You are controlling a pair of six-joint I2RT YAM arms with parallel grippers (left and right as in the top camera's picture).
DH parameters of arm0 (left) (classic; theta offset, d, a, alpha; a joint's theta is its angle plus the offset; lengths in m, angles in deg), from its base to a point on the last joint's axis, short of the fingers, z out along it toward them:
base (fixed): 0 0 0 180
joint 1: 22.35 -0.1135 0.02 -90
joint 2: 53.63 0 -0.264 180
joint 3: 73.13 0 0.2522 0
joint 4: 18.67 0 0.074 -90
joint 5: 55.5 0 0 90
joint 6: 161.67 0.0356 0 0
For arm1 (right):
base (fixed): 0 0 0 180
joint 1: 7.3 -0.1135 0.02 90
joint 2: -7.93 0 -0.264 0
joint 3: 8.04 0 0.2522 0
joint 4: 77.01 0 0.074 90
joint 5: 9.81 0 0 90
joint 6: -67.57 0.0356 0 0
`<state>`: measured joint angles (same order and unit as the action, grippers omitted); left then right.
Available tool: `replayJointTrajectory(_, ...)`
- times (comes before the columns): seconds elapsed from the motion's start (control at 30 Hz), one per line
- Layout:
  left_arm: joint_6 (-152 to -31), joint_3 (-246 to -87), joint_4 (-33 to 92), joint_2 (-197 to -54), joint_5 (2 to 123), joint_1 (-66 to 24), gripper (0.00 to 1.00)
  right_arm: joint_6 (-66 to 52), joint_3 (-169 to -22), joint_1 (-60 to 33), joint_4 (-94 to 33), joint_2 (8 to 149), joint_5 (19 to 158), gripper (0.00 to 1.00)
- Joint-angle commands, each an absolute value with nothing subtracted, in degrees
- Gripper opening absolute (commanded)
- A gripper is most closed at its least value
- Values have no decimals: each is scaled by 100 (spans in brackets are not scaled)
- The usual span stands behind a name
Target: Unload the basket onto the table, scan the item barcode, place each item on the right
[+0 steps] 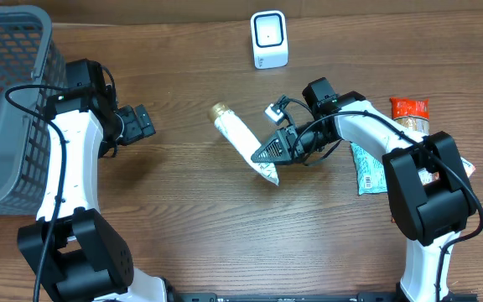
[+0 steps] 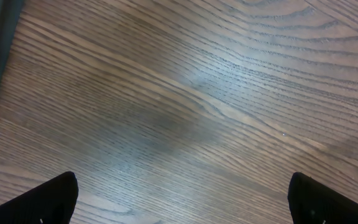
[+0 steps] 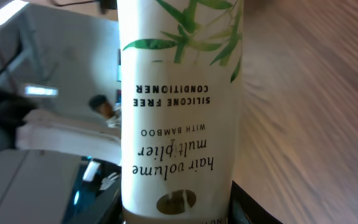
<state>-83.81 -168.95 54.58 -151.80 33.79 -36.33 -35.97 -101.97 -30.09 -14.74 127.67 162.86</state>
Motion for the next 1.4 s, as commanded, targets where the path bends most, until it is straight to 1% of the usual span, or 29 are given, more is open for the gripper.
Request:
replayJointTrajectory(0.0,-8521,-16884,5438,-15237,3347,-3657,100,-3896,-10234,-2967,-1489,12429,17014,41)
replayJointTrajectory(0.1,-8521,-16884,5440,-15235,3347,-3657,100,-3892,-10238,-2935,-1417,12400,17014,40)
replayJointTrajectory(0.23,-8521,-16884,5438,-15237,3347,-3657,100,-3898,-10266,-2720,-995,12188,17014,38)
replayJointTrajectory(0.53,-8521,-16884,5438,-15237,3347,-3657,100,-3962,-10266,-1555,-328,11078,17016,37)
replayJointTrajectory(0.73,-8521,-16884,5438,-15237,3347,-3657,100,-4246,-10266,-1112,100,10660,17016,37)
replayJointTrajectory(1.07,-8521,-16884,5438,-15235,3347,-3657,100,-4362,-10264,-1228,74,10625,17014,37)
replayJointTrajectory(1.37,-8521,-16884,5440,-15237,3347,-3657,100,-4370,-10264,-1907,-182,10625,17012,37)
